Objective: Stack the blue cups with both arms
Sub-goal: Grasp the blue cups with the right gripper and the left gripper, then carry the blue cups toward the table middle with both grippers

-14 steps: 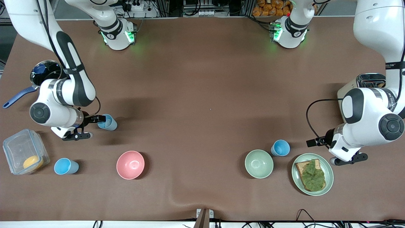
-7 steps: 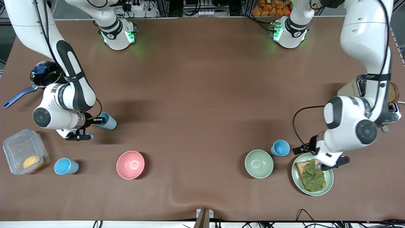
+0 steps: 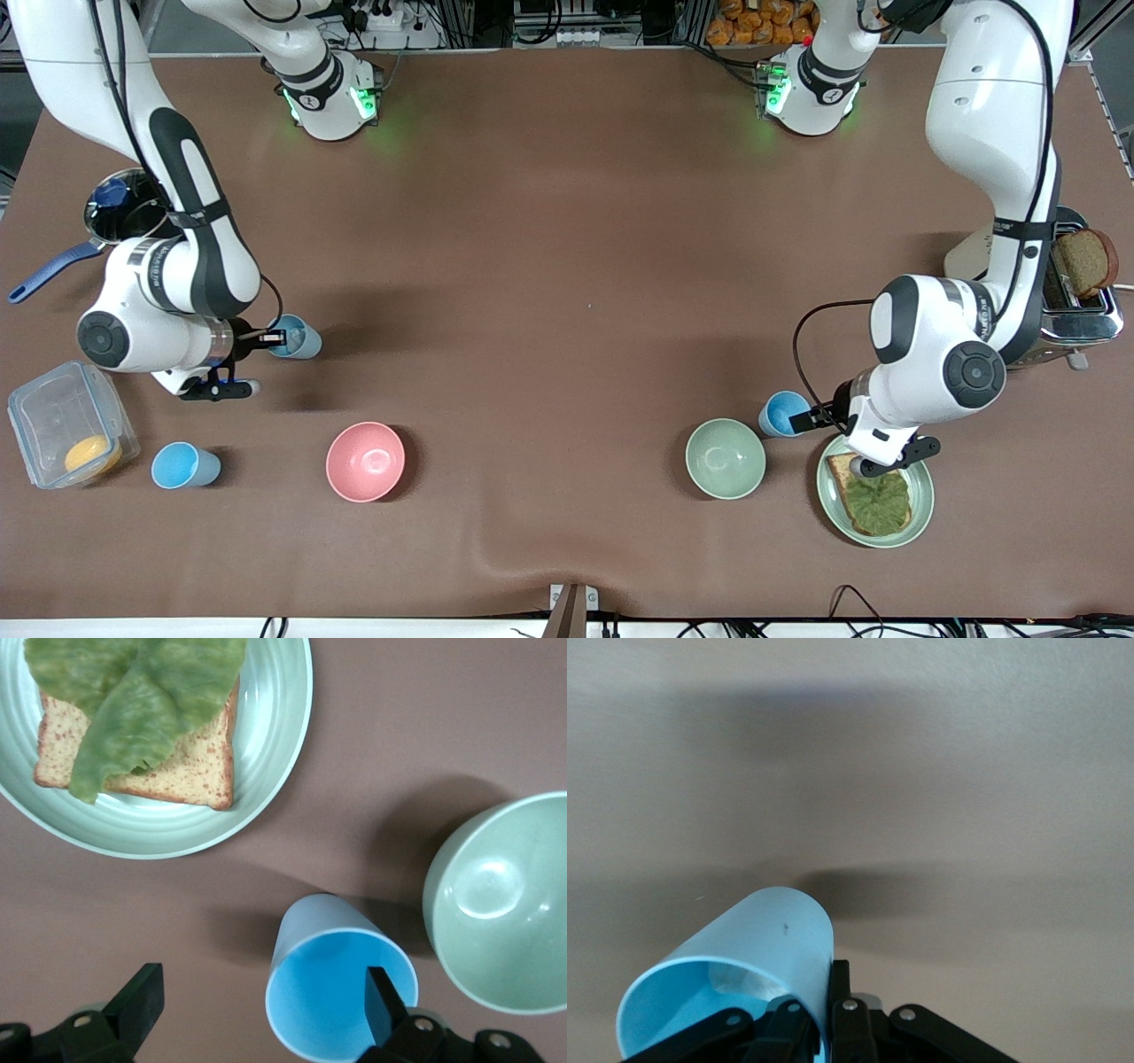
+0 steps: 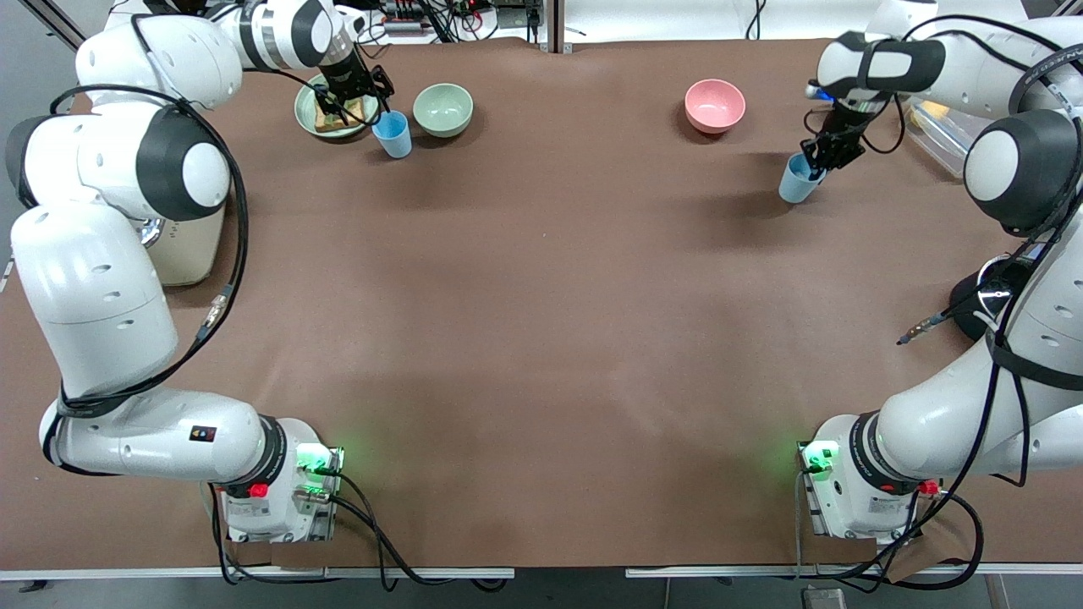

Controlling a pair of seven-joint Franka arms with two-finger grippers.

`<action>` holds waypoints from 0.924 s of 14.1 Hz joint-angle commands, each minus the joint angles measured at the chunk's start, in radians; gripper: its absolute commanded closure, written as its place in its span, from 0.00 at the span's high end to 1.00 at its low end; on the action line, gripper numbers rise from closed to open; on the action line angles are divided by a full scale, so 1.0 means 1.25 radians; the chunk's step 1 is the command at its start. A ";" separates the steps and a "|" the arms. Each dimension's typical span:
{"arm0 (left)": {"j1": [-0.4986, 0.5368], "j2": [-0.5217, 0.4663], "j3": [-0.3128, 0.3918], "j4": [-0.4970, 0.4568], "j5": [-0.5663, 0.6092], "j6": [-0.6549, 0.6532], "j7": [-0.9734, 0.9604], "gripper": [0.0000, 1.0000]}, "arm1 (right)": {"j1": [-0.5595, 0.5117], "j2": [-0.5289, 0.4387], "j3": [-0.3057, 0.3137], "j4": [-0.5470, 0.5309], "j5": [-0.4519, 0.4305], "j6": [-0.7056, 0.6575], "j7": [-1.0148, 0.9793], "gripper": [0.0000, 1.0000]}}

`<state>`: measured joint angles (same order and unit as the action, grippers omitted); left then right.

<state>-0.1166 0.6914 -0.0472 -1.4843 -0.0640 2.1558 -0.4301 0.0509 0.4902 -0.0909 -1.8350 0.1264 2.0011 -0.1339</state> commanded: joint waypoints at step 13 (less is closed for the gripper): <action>-0.017 0.051 0.007 0.011 -0.007 0.008 -0.074 0.00 | 0.440 0.009 0.002 0.095 0.187 -0.001 0.504 0.00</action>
<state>-0.1291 0.7404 -0.0472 -1.4843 -0.0640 2.1600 -0.4962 0.5399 0.4851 -0.0746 -1.7150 0.3343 1.9412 0.3982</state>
